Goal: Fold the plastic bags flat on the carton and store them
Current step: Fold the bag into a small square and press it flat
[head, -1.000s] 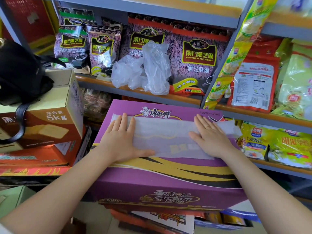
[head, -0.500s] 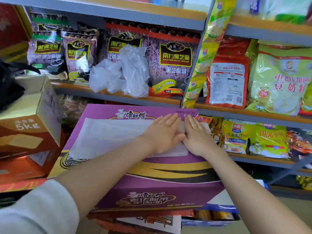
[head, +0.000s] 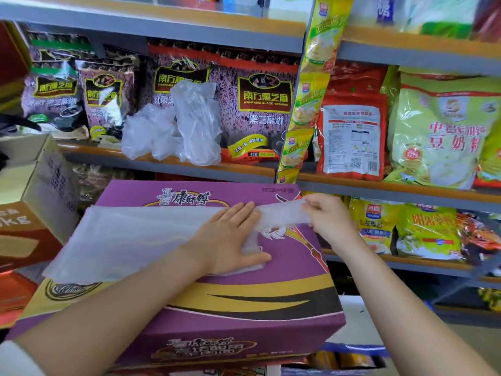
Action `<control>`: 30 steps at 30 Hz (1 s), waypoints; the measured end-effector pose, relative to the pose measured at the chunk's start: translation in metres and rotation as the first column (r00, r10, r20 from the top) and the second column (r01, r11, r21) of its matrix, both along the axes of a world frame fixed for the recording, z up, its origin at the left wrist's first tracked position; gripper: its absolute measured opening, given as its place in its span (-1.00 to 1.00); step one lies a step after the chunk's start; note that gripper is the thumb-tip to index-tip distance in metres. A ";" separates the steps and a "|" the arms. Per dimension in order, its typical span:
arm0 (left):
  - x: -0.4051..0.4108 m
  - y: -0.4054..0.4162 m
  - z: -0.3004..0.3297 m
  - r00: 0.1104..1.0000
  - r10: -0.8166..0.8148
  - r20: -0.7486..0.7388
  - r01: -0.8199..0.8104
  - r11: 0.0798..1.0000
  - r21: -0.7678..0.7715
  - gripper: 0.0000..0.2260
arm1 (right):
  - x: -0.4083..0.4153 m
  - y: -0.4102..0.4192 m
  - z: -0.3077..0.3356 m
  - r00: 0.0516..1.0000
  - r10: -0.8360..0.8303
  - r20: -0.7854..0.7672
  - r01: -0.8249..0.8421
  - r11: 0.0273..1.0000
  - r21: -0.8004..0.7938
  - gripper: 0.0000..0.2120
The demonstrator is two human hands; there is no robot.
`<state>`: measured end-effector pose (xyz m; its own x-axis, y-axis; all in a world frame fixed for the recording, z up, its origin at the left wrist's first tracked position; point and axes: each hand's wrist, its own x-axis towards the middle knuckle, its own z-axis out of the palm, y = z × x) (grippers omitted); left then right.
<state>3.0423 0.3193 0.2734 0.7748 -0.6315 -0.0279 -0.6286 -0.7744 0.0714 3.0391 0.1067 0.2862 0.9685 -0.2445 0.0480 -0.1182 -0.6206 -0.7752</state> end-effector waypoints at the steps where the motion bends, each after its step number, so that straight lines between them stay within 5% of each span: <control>1: 0.001 0.007 0.000 1.000 0.014 0.003 -0.014 1.000 0.001 0.11 | 0.002 0.006 0.003 0.998 0.049 0.032 -0.047 0.996 -0.072 -0.76; 7: -0.001 0.039 0.006 0.999 0.051 0.019 -0.050 0.998 -0.031 0.07 | 0.019 0.022 0.004 0.990 0.141 -0.014 -0.140 0.962 -0.235 -0.66; 10: -0.004 0.038 0.005 0.995 0.101 0.024 -0.100 0.995 -0.028 0.13 | 0.016 0.017 0.006 0.997 0.023 -0.075 -0.059 0.849 -0.525 -0.56; 12: -0.005 0.037 0.002 0.988 0.150 0.027 -0.150 0.988 -0.025 0.18 | 0.010 0.030 0.013 0.995 0.085 0.059 -0.037 0.827 -0.561 -0.51; 15: -0.003 0.038 0.000 0.982 0.189 0.012 -0.189 0.981 -0.042 0.23 | 0.004 0.074 0.022 0.902 0.403 0.155 -0.289 0.830 -0.477 -0.52; 18: -0.004 0.039 0.001 0.982 0.184 -0.052 -0.187 0.980 -0.072 0.27 | 0.003 0.106 0.005 0.806 0.583 -0.104 -0.552 0.676 -0.488 -0.46; 21: -0.005 0.045 0.001 0.972 0.222 -0.071 -0.226 0.973 -0.052 0.31 | 0.010 0.098 -0.014 0.836 0.468 -0.287 -0.536 0.587 -0.606 -0.40; 30: -0.011 0.055 0.001 0.965 0.253 -0.067 -0.253 0.968 0.010 0.26 | 0.014 0.035 -0.018 0.923 0.208 -0.325 -0.378 0.657 -0.652 -0.37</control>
